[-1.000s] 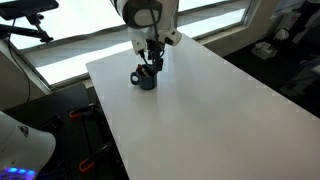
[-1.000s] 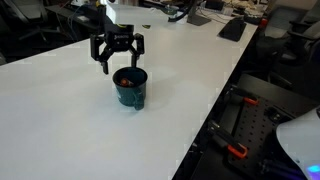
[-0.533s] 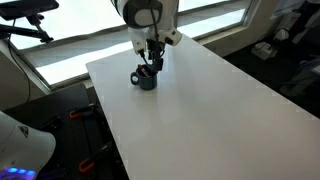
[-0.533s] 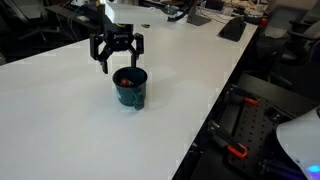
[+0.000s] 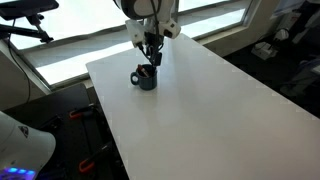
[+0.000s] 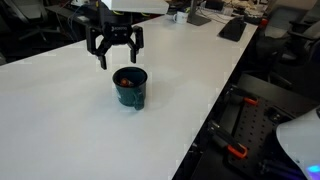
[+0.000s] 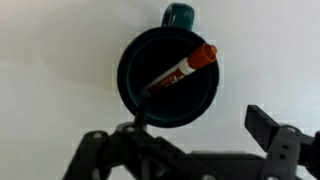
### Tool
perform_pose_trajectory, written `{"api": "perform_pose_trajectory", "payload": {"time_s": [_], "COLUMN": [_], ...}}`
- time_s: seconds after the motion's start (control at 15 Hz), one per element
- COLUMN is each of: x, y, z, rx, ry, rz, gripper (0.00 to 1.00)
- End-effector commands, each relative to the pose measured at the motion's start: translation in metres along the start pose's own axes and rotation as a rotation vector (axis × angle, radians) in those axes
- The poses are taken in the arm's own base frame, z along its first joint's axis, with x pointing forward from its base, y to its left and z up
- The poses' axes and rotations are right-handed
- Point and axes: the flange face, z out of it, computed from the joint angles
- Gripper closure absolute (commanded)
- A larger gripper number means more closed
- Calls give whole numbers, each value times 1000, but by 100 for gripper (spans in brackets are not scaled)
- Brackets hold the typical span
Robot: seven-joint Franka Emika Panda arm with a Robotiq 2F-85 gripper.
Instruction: Remove the marker from the cup
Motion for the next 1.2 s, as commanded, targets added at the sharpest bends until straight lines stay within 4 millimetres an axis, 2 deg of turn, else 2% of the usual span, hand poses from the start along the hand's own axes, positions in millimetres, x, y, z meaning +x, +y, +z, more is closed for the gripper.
{"api": "perform_pose_trajectory", "payload": {"time_s": [0.0, 0.2, 0.4, 0.93, 1.13], "x": [-22, -38, -47, -53, -50], "y": [-6, -7, -7, 14, 18], "z": [-22, -26, -20, 32, 41], "rx": [6, 0, 12, 24, 46], "ry": [-53, -76, -89, -82, -36], "rz": [-41, -97, -152, -376, -360], "gripper": [0, 0, 0, 0, 0]}}
